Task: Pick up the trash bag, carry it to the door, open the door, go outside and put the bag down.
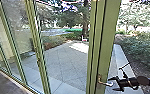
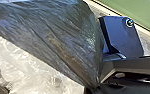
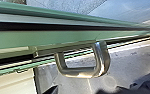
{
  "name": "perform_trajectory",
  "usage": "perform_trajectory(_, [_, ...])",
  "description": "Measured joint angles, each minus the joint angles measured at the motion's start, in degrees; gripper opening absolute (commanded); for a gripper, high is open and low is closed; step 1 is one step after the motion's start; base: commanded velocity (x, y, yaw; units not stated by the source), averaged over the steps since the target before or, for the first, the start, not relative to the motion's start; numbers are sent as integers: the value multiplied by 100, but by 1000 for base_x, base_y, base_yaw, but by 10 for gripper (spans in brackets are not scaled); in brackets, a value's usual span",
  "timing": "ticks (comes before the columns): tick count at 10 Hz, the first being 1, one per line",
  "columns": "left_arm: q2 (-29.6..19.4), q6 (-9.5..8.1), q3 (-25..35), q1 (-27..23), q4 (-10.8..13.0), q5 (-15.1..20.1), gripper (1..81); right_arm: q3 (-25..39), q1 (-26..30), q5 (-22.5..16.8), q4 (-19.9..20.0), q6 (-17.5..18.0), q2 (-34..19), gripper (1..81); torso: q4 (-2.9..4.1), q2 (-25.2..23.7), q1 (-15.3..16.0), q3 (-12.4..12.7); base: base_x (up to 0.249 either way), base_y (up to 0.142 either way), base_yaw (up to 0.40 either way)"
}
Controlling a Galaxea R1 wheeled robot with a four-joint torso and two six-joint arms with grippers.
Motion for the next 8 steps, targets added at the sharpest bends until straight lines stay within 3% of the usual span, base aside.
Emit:
perform_trajectory(3, [4,0,-2,0,0,-5,10,-325,-302,105,6,41,319,811,0,0,2,-2,0,0,0])
perform_trajectory(8, [1,0,-2,0,0,-2,10,-657,-316,371,17,246,336,811,0,0,5,-2,0,0,0])
